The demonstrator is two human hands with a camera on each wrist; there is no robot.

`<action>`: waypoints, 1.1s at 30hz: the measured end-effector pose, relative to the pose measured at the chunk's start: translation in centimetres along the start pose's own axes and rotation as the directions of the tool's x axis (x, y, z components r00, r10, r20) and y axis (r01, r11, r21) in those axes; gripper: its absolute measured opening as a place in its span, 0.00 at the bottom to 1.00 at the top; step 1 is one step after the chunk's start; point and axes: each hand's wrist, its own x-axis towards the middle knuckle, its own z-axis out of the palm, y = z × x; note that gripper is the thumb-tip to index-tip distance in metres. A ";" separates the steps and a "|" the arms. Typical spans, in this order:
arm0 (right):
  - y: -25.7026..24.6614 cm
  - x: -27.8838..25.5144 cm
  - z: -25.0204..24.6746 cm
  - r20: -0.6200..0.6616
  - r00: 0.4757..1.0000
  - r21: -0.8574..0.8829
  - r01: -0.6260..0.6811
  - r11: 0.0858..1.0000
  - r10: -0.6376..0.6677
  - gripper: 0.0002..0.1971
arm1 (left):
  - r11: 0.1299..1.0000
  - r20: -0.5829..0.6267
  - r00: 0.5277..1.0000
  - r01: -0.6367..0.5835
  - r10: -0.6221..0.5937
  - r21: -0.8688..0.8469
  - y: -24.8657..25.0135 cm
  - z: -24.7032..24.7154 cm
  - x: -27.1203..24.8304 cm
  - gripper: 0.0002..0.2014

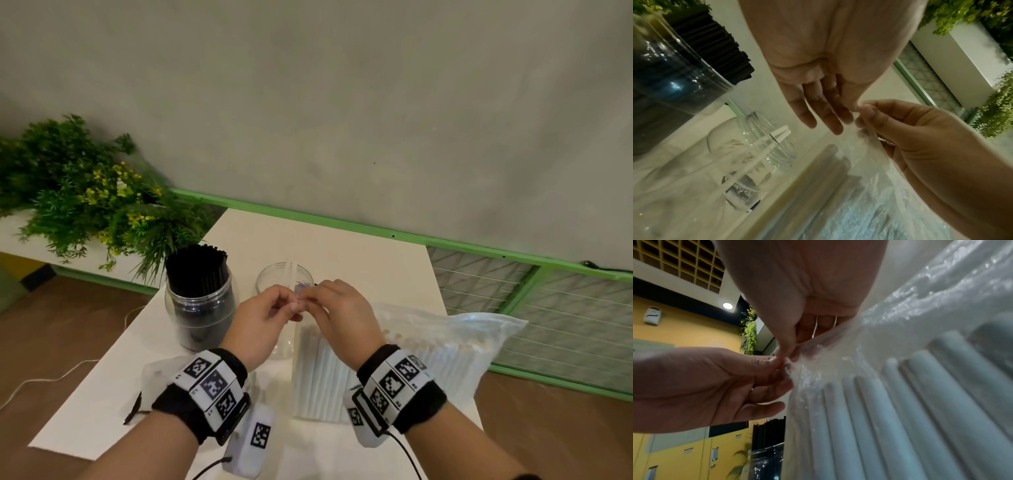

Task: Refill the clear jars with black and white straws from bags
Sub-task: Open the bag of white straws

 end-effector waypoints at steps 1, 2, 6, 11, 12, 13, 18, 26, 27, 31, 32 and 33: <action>0.1 0.1 0.0 0.006 1.000 -0.038 0.028 0.999 -0.027 0.14 | 1.000 0.005 1.000 -0.006 0.006 0.020 0.0 0.0 0.0 0.05; 0.4 0.2 0.0 0.022 0.999 -0.071 0.038 0.997 -0.037 0.13 | 0.999 0.001 1.000 -0.011 0.011 0.030 0.0 -0.1 0.1 0.06; 4.1 -1.0 -1.9 0.038 0.997 -0.242 -0.059 0.968 0.070 0.04 | 0.998 -0.100 0.994 0.041 -0.045 -0.036 -0.6 -1.4 0.7 0.07; 9.2 -4.2 -7.4 -0.007 0.973 -0.424 -0.210 0.881 0.229 0.05 | 0.996 -0.170 0.981 0.084 -0.090 -0.041 -2.1 -3.6 1.6 0.07; 9.9 -4.7 -8.3 -0.045 0.963 -0.432 -0.259 0.864 0.266 0.05 | 0.995 -0.179 0.979 0.087 -0.093 -0.043 -2.3 -3.8 1.7 0.07; 10.7 -5.2 -9.0 -0.085 0.951 -0.438 -0.303 0.846 0.297 0.05 | 0.995 -0.188 0.977 0.089 -0.096 -0.047 -2.4 -3.8 1.8 0.06; 13.2 -6.8 -10.7 -0.235 0.887 -0.344 -0.458 0.820 0.397 0.06 | 0.995 -0.213 0.972 0.085 -0.095 -0.052 -2.8 -3.8 2.2 0.06; 12.9 -6.9 -9.8 -0.283 0.693 0.167 -0.645 0.746 0.663 0.12 | 0.994 -0.205 0.973 0.105 -0.109 -0.029 -2.7 -3.7 2.4 0.07; 12.8 -6.9 -9.7 -0.280 0.684 0.206 -0.642 0.738 0.674 0.11 | 0.993 -0.209 0.971 0.116 -0.114 -0.005 -2.7 -3.7 2.3 0.07; 12.1 -7.5 -9.8 -0.266 0.700 0.271 -0.605 0.749 0.662 0.08 | 0.894 -0.311 0.944 0.044 0.108 0.446 -0.2 -3.1 1.5 0.15; 12.0 -7.8 -9.9 -0.268 0.705 0.282 -0.594 0.753 0.657 0.08 | 0.827 -0.250 0.945 -0.035 0.210 0.561 1.1 -2.3 1.2 0.26; 11.8 -8.0 -9.9 -0.273 0.708 0.285 -0.588 0.757 0.652 0.09 | 0.738 -0.125 0.948 -0.140 0.292 0.660 2.6 -0.9 1.2 0.36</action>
